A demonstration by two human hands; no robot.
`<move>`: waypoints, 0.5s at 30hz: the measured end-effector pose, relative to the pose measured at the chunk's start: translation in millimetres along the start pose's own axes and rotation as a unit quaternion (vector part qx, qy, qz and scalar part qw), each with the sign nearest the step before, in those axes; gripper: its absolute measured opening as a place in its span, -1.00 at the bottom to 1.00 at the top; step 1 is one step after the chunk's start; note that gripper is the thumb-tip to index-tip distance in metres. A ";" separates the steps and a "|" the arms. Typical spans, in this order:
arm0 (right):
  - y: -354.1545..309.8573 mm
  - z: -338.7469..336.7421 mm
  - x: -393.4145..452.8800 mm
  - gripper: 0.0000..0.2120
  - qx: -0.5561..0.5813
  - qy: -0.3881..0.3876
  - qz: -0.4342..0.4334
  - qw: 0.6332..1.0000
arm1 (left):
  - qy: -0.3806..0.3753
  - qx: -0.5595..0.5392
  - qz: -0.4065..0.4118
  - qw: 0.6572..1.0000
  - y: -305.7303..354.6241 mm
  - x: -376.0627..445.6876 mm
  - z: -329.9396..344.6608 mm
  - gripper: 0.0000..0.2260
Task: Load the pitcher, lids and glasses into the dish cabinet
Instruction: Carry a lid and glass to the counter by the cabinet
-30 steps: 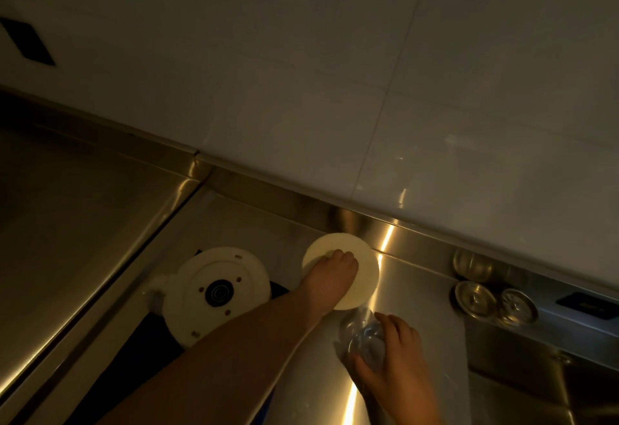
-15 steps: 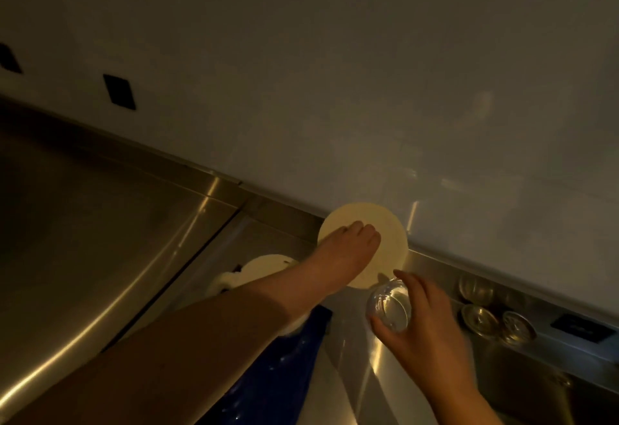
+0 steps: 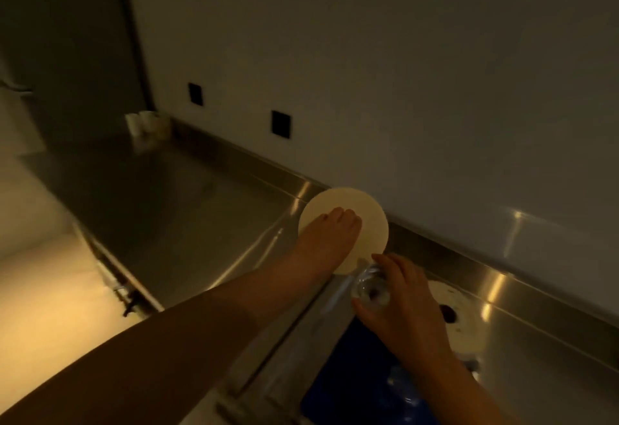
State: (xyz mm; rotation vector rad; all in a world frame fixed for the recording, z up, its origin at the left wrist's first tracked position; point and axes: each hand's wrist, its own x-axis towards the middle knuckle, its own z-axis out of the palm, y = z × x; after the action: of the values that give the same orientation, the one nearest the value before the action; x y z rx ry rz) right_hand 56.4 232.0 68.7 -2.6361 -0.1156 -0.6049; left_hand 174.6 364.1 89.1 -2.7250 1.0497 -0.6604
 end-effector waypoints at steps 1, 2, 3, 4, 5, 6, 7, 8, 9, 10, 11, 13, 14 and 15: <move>-23.4 17.6 4.9 -0.32 0.005 -0.011 -0.015 1.000 | 0.000 0.015 -0.007 1.000 -24.6 -22.0 3.5 -0.59; -46.0 36.2 8.8 -0.32 0.014 -0.019 -0.037 0.999 | 0.008 0.026 -0.009 1.000 -48.8 -45.2 5.9 -0.59; -68.4 54.4 11.8 -0.32 0.029 -0.033 -0.056 0.998 | -0.004 0.033 -0.006 0.999 -72.1 -68.6 7.6 -0.59; -90.9 71.2 13.5 -0.31 0.047 -0.051 -0.069 0.995 | -0.017 0.032 -0.016 0.999 -94.3 -90.6 11.0 -0.59; -114.0 86.3 15.6 -0.30 0.064 -0.070 -0.076 0.993 | -0.024 0.034 -0.031 0.999 -116.5 -111.9 15.4 -0.59; -134.7 100.7 17.4 -0.29 0.081 -0.085 -0.082 0.990 | -0.034 0.032 -0.051 0.998 -137.3 -131.3 18.9 -0.59; -153.1 115.2 20.1 -0.29 0.092 -0.097 -0.093 0.987 | -0.053 0.021 -0.071 0.996 -156.6 -149.0 22.1 -0.59; -169.9 129.4 22.9 -0.29 0.094 -0.099 -0.103 0.985 | -0.072 0.012 -0.093 0.993 -174.2 -166.8 26.7 -0.58; -186.2 141.6 26.2 -0.30 0.090 -0.101 -0.115 0.984 | -0.090 0.010 -0.109 0.990 -190.4 -183.2 30.7 -0.57; -201.4 152.9 30.2 -0.30 0.093 -0.111 -0.123 0.982 | -0.102 0.004 -0.122 0.987 -205.3 -197.7 32.9 -0.56; -215.7 165.0 34.9 -0.30 0.099 -0.120 -0.136 0.978 | -0.106 -0.002 -0.138 0.985 -219.2 -210.8 34.9 -0.55; -236.4 191.8 44.0 -0.31 0.126 -0.158 -0.144 0.969 | -0.120 -0.002 -0.168 0.978 -244.7 -230.6 38.6 -0.51; -244.7 204.2 49.1 -0.31 0.135 -0.161 -0.151 0.966 | -0.129 -0.002 -0.180 0.975 -256.7 -238.1 40.5 -0.49; -253.4 215.8 54.8 -0.30 0.140 -0.162 -0.161 0.963 | -0.137 -0.006 -0.194 0.971 -268.8 -244.6 43.4 -0.49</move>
State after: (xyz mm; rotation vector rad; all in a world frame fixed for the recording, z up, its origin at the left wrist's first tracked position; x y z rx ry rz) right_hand 147.6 552.5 16.5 -2.4291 -0.6870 -0.2261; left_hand 195.0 726.6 42.6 -2.9457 0.4659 -0.3049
